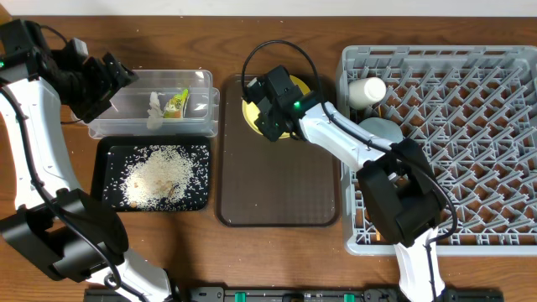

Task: Sort waste into correct bins and load items into the dishwasher rack
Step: 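Move the right gripper to the pink bowl and grasp its rim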

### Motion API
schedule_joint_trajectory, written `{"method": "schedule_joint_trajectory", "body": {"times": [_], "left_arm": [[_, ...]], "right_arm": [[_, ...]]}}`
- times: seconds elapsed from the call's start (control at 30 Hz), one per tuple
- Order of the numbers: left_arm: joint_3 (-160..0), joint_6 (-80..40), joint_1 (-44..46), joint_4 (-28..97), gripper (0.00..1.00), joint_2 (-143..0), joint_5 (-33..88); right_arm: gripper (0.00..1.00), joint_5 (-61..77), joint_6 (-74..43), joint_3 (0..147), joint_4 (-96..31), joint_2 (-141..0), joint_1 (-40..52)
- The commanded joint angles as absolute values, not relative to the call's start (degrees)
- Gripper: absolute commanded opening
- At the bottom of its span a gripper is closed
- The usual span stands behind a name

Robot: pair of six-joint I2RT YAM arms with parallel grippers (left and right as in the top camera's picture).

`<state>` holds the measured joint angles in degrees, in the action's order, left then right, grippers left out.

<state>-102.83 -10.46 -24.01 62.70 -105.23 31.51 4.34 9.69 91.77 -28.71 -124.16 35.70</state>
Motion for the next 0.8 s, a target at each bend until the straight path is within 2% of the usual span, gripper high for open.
{"method": "schedule_joint_trajectory", "body": {"times": [0.0,0.23,0.3,0.4,0.43,0.53,0.6,0.77], "left_arm": [[-103.0,-10.1,-24.2,62.9,0.91,-105.1,31.4],[-103.0,-10.1,-24.2,62.9,0.91,-105.1,31.4],[-103.0,-10.1,-24.2,62.9,0.91,-105.1,31.4],[-103.0,-10.1,-24.2,62.9,0.91,-105.1,31.4],[-103.0,-10.1,-24.2,62.9,0.91,-105.1,31.4],[-103.0,-10.1,-24.2,62.9,0.91,-105.1,31.4],[-103.0,-10.1,-24.2,62.9,0.91,-105.1,31.4],[-103.0,-10.1,-24.2,62.9,0.91,-105.1,31.4]], "right_arm": [[0.07,4.8,9.9,92.1,-30.4,-120.3,36.4],[0.06,4.7,9.9,92.1,-32.6,-119.6,36.4],[0.01,4.7,9.9,92.1,-32.6,-119.6,36.4],[0.03,4.7,9.9,92.1,-32.4,-119.6,36.4],[0.06,4.7,9.9,92.1,-32.4,-119.6,36.4],[0.26,4.8,9.9,92.1,-32.4,-119.6,36.4],[0.29,4.7,10.0,92.1,-32.4,-119.8,36.4],[0.17,4.7,11.4,92.1,-32.2,-121.1,36.4]]}}
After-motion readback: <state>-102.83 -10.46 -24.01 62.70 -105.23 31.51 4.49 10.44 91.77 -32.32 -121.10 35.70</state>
